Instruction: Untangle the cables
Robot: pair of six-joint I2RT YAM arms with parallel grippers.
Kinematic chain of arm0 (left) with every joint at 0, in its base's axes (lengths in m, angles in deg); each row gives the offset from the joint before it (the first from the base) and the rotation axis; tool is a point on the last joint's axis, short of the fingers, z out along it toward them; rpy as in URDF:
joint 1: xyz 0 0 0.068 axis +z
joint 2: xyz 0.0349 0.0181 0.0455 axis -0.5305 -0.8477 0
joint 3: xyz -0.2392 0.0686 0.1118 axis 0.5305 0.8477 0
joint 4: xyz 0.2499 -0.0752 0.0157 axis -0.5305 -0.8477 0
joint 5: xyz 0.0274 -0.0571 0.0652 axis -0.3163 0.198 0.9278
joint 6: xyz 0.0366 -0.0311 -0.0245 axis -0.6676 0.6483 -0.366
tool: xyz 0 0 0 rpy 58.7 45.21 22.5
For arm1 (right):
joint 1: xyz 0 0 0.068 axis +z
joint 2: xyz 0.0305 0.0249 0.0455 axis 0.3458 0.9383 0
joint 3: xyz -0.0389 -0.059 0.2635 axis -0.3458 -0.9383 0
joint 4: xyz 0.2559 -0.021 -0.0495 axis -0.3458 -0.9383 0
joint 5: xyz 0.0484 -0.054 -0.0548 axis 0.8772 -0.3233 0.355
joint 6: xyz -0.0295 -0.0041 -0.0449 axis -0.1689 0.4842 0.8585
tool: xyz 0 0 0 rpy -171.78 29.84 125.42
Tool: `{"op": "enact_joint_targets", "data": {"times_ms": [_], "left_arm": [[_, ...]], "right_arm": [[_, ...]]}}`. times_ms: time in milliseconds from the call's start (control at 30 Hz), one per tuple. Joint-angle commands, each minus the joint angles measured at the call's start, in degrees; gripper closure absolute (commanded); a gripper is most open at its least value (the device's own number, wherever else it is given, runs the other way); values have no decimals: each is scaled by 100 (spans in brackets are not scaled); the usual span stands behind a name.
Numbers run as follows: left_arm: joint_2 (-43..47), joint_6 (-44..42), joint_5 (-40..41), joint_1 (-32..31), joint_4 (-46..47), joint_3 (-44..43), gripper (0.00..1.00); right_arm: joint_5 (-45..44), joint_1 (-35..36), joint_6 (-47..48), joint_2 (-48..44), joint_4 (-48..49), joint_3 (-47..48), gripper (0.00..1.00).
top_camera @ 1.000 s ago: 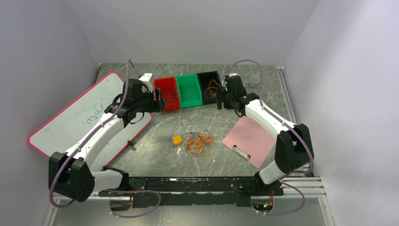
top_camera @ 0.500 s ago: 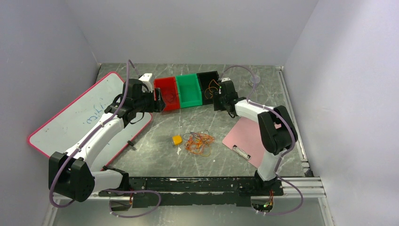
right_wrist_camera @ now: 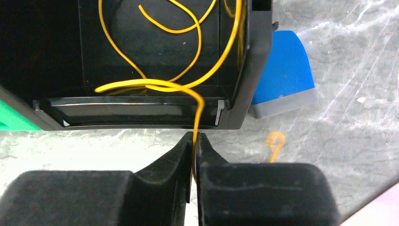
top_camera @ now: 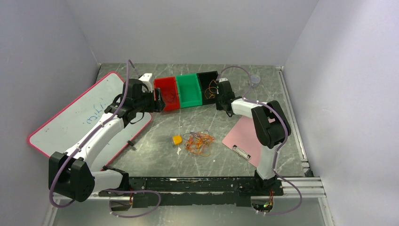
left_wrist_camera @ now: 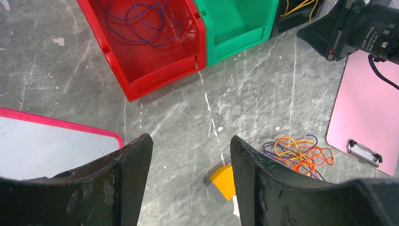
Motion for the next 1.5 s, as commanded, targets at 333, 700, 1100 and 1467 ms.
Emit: {"op": "enact_joint_targets", "data": {"times_ms": [333, 700, 1100, 1467], "left_arm": [[-12, -76, -117, 50, 127, -48, 34], [-29, -76, -58, 48, 109, -48, 35], [-74, -76, -74, 49, 109, -56, 35], [-89, -94, -65, 50, 94, -74, 35]], "right_arm": [[402, -32, 60, -376, -918, 1296, 100], [1410, -26, -135, 1037, -861, 2887, 100], [985, -294, -611, 1561, -729, 3176, 100], [907, -381, -499, 1344, -789, 3099, 60]]}}
